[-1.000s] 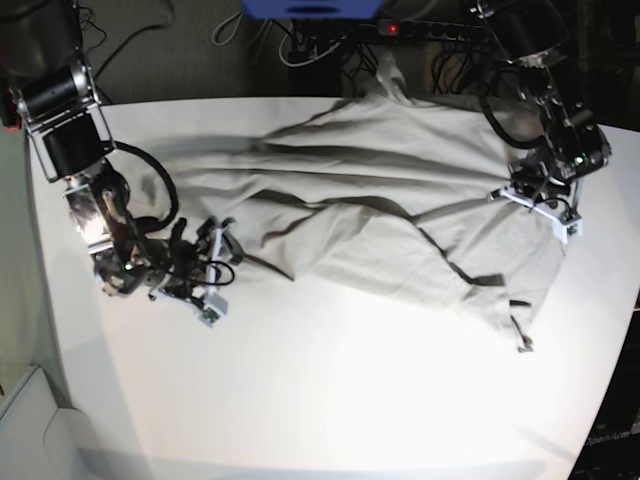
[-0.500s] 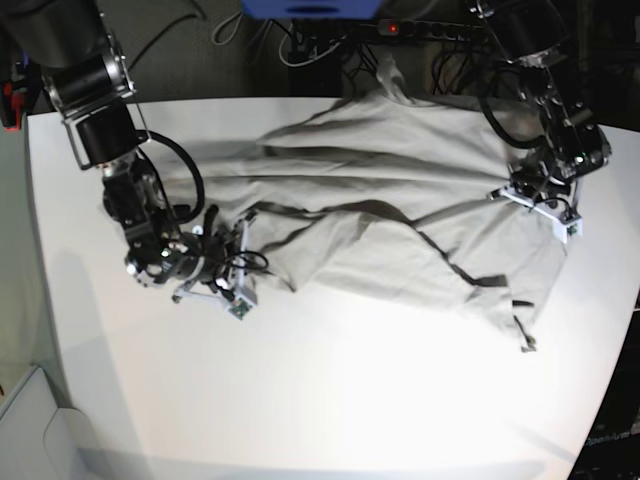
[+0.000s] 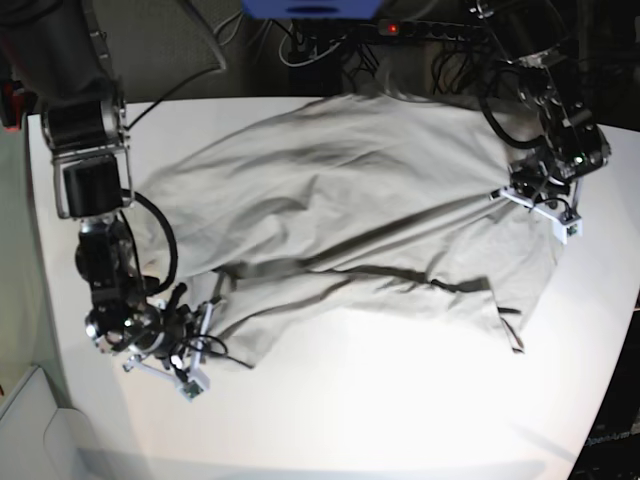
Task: Layout the t-shirt on the table in an organized manner, then fold the t-shirt properly
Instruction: 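Drag the held hem with the right gripper and lay the shirt flat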
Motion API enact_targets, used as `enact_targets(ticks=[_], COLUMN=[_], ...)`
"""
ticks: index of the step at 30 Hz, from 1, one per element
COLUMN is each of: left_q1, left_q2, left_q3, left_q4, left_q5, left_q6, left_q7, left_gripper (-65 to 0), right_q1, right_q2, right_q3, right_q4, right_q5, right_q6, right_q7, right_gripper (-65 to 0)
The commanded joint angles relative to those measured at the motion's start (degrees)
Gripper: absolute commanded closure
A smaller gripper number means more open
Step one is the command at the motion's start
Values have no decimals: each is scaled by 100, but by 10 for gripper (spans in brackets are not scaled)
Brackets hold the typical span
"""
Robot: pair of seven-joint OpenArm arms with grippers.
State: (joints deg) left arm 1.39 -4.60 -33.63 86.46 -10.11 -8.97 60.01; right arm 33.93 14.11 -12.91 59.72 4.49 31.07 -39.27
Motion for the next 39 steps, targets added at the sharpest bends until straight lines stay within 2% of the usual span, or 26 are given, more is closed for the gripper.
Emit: enact_targets(ticks=[1,6,10,12,20,22,26,28,35,37,39], left_q1=[-55,-55,-46,-46,-46,-46,-55,-55,-99,-161,-170], left_q2=[-45,-45,-45,-45,-45,-45,-45,-45,-54,-54,-54], left_q3=[-9,-9,-9,-9,-9,-9,-9,-9,-9,-9,-18], left_q4=[62,106,115,115,115,115,115,115,115,115,168], left_q5=[4,-5,-5,-13,-13,-13,-13,-13,-13,-13,-13], left_q6=[40,31,31,31,31,31,31,31,23,23,23], left_q7=[-1,43,43,43,43,52,52,52,52,52,52], left_gripper=[-42,-42,-42,-42,-42,-42,-42,-42,-42,-42,-42], right_q1=[330,1183,1851,2018,2106,2106,2106,2106,1903,1745,1446], right_q2=[35,18,79,167,158,62,9,9,53,150,185], right_q3=[29,38,38,38,47,47,38,29,29,38,47], right_q4=[-69,-1652,-2865,-3260,-3375,-3375,-3375,-3392,-3331,-3084,-2627], right_q5=[39,39,74,74,74,74,74,56,74,83,91], right_q6=[-34,-70,-465,-500,-509,-553,-1107,-1169,-1160,-1160,-1160], right_q7=[256,1056,1786,2155,3026,3149,3254,3210,2938,2771,2445], right_gripper=[0,0,0,0,0,0,0,-37,-305,-345,-358])
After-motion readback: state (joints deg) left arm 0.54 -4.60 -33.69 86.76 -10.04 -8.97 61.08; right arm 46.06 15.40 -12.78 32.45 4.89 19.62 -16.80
